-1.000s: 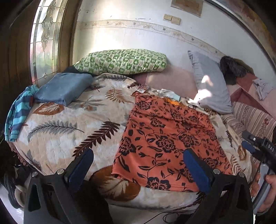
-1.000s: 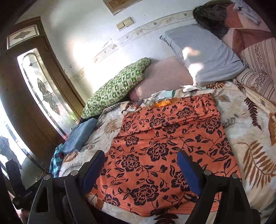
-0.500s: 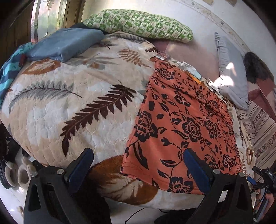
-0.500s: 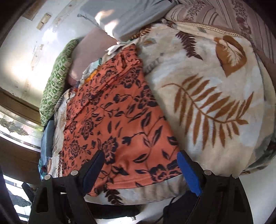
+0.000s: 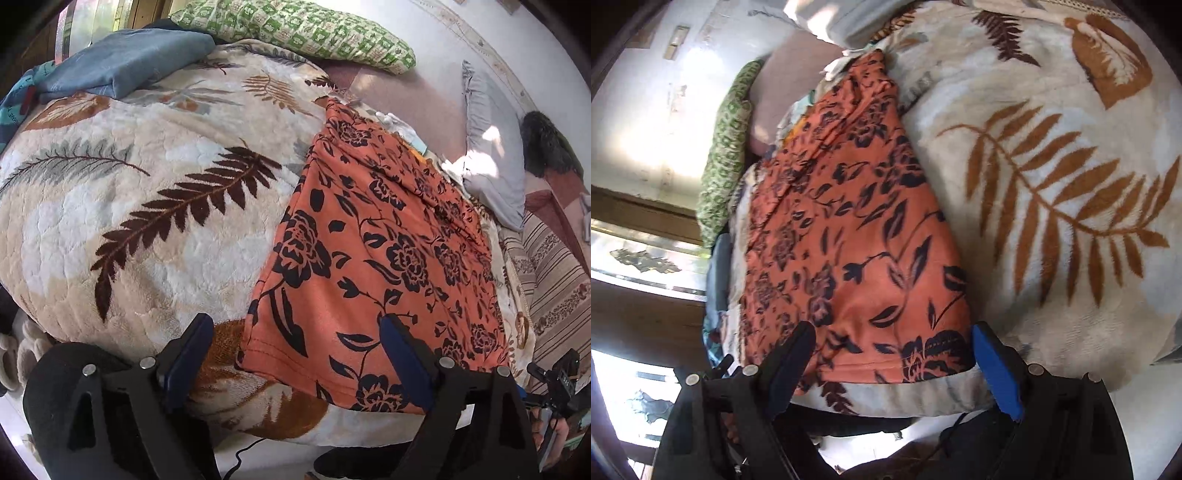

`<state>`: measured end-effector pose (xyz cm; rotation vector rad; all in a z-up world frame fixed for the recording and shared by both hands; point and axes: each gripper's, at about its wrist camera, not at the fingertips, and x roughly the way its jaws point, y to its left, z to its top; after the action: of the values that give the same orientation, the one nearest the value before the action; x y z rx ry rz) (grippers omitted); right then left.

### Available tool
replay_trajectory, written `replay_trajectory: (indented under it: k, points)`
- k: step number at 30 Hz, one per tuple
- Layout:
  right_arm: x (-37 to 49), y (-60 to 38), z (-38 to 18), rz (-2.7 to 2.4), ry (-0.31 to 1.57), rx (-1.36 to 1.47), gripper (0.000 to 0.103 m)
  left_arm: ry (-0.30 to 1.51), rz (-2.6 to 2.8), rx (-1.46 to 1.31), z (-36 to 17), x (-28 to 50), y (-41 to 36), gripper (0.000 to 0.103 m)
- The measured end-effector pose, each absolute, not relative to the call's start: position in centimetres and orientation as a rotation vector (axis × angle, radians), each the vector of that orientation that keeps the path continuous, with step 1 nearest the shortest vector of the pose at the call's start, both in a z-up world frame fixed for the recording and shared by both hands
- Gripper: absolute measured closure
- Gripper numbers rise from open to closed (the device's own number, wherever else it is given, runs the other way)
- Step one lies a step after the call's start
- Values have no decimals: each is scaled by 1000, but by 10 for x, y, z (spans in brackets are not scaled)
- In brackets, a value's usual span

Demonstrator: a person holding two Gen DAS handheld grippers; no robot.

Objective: Fold small clothes

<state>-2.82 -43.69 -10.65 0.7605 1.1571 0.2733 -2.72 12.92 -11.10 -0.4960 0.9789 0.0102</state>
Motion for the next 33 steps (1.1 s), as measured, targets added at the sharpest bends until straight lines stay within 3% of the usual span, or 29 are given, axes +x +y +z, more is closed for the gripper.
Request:
replay_trajectory:
  k: [7,9,11,12,13,14,15,17,19,20,27,28,29,30,31,33]
  points:
    - [-26,-443,-113,184,1169,725,15,1042,2,-549,-128,-21,135,11]
    - [-23,-440,-118,189,1175,716,15,1056,-10,-567,-136,-21,134,19]
    - [-19,-437,-126,185,1202,731,15,1090,-8,-560,-142,-20,131,50]
    - [-19,-437,-129,182,1204,731,15,1099,22,-526,-142,-20,131,59]
    - [-18,-437,-129,183,1199,734,14,1107,41,-497,-142,-19,131,79]
    - [-18,-436,-129,183,1197,736,17,1115,38,-499,-143,-19,133,91]
    - [-18,-436,-129,179,1199,737,23,1114,25,-530,-143,-20,136,93]
    - [-18,-439,-131,149,1231,716,71,1115,26,-551,-144,-20,139,94]
    - [-21,-449,-132,109,1245,723,88,1113,32,-535,-142,-20,137,95]
    - [-24,-453,-130,116,1236,742,92,1105,31,-519,-139,-21,135,95]
    - [-34,-465,-97,134,1101,758,89,1022,21,-477,-118,-21,131,95]
    - [-31,-468,-104,123,1127,785,78,1039,31,-487,-124,-19,132,94]
    - [-28,-468,-110,110,1151,792,51,1063,42,-499,-131,-18,134,94]
    - [-26,-466,-113,97,1166,767,33,1078,57,-514,-137,-18,135,94]
    - [-26,-464,-111,78,1155,728,23,1078,64,-531,-141,-19,136,92]
    - [-23,-457,-106,90,1128,671,23,1062,70,-534,-141,-20,136,88]
